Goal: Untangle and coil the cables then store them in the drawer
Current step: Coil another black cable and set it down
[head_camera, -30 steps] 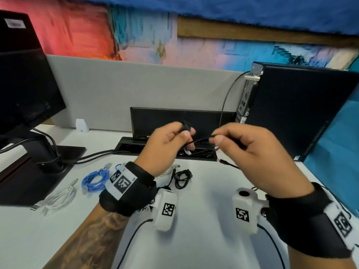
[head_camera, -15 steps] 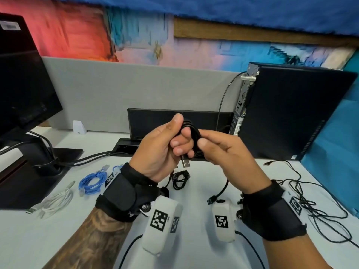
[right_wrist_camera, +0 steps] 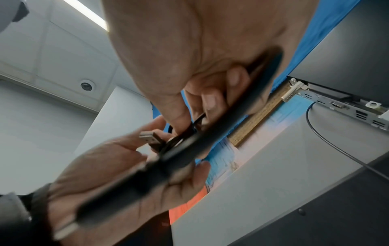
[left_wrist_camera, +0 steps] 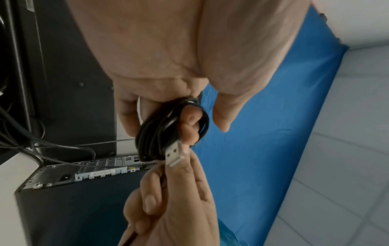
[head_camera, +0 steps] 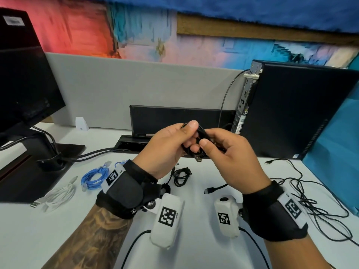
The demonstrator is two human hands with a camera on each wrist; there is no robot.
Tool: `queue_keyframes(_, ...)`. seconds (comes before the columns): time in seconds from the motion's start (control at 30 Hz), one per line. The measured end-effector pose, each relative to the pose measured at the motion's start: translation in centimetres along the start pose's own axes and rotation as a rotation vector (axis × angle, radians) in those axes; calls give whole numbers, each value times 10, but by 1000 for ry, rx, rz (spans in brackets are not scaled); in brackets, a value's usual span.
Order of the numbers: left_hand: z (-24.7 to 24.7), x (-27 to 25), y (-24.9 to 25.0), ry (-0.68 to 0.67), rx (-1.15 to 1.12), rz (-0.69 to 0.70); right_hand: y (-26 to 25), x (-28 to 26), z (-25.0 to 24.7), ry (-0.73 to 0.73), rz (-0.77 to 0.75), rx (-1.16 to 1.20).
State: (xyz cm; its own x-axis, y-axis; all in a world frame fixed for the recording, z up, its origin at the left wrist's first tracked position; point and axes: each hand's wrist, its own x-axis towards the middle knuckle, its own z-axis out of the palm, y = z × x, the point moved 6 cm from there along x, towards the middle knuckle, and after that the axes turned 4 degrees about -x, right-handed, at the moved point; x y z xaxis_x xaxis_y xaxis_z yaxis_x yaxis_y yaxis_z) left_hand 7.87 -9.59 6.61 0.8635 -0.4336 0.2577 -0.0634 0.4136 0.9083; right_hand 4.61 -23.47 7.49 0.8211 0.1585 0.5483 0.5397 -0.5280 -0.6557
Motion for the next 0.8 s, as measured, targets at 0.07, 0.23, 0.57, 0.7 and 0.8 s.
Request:
queue_keyframes(0.07,1,-2,-8,-1,-39,-12,2,-6,1,-9,6,-15)
queue_keyframes(0.23,-2,-12,-37,130,114,92,22,-21,12,-66,64,43)
queue_keyframes(0.57,-40,-22,-98,432,-194,-85,111,-63,11,-306,564,526)
queue_keyframes(0.7,-38,-24,-104,427,-365,-94,117,-60,11,-166,557,667)
queue_keyframes(0.8,-37,-26,-109,407,-437,-113,125,-60,11,-38,596,652)
